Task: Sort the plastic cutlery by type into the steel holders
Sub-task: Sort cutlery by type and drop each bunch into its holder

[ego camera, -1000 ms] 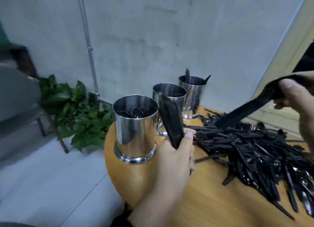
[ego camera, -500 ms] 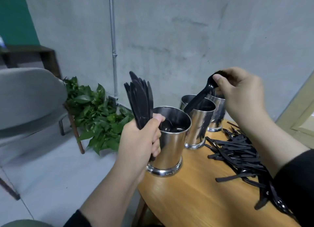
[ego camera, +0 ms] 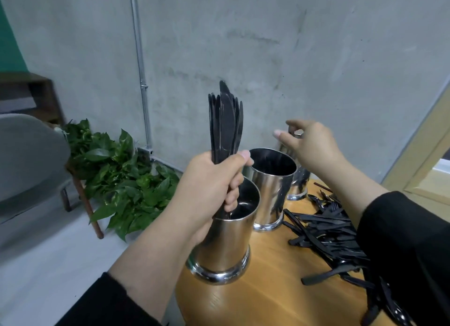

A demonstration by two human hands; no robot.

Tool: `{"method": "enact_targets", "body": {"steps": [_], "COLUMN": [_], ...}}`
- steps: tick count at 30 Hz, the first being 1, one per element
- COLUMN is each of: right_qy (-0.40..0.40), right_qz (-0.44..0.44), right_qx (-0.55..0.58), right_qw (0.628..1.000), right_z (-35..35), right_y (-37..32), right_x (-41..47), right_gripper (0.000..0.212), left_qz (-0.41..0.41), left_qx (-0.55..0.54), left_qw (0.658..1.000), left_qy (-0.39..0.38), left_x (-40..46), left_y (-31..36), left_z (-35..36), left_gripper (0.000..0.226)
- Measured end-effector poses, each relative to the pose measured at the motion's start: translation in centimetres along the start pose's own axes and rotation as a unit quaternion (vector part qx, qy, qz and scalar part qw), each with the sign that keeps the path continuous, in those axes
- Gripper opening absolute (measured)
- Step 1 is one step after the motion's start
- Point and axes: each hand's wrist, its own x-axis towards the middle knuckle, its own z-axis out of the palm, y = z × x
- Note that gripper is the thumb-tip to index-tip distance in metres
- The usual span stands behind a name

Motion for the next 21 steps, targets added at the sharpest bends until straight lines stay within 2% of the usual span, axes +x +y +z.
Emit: {"method": "enact_targets", "body": {"steps": [2, 4, 6, 8, 10, 12, 14, 16, 18, 21], "right_qy": [0.017, -0.094, -0.212, -0.251, -0.241, -0.226, -0.185, -0.123, -0.062, -0.016], "right_qz": [0.008, -0.004, -0.020, -0.009, 0.004, 0.011, 0.010, 0.017, 0.032, 0.039], "right_qx": [0.136, 0.282, 0.394, 0.443, 0.446, 0.421, 0.384, 0.377, 0.394, 0.411], "right_qw": [0.991, 0.955, 0.894, 0.861, 0.862, 0.878, 0.904, 0.918, 0.916, 0.911], "right_z": [-1.4, -2.6, -3.5, -4.2, -5.0, -5.6, -6.2, -7.0, -8.0, -9.1], "right_y": [-0.8, -2.1, -3.3, -4.0, -3.8, -2.8, -1.5, -0.4, 0.7, 2.2], "right_x": [-0.8, -2.0, -3.2, -3.8, -4.1, -4.2, -3.8, -3.0, -1.8, 0.2], "right_gripper": [0.050, 0.054, 0.065, 0.076, 0.067, 0.044, 0.041, 0.035, 0.023, 0.019], "left_qz": [-0.015, -0.027, -0.041, -0.055, -0.071, -0.087, -0.085, -0.058, -0.015, 0.019], "left_qx": [0.006, 0.014, 0.042, 0.089, 0.132, 0.151, 0.156, 0.166, 0.196, 0.235], "left_qw": [1.000, 0.998, 0.995, 0.986, 0.972, 0.961, 0.958, 0.959, 0.958, 0.955], "left_qy": [-0.024, -0.049, -0.083, -0.131, -0.182, -0.213, -0.227, -0.224, -0.210, -0.180], "left_x": [0.4, 1.0, 1.6, 2.2, 2.9, 3.7, 4.5, 5.4, 6.6, 8.1], "left_y": [0.1, 0.3, 0.6, 0.8, 0.9, 0.8, 0.8, 0.9, 0.9, 0.8], "left_z": [0.4, 1.2, 2.2, 3.5, 4.8, 6.2, 7.5, 8.6, 9.6, 11.0], "left_gripper": [0.024, 0.022, 0.021, 0.020, 0.021, 0.023, 0.018, 0.012, 0.023, 0.033]}}
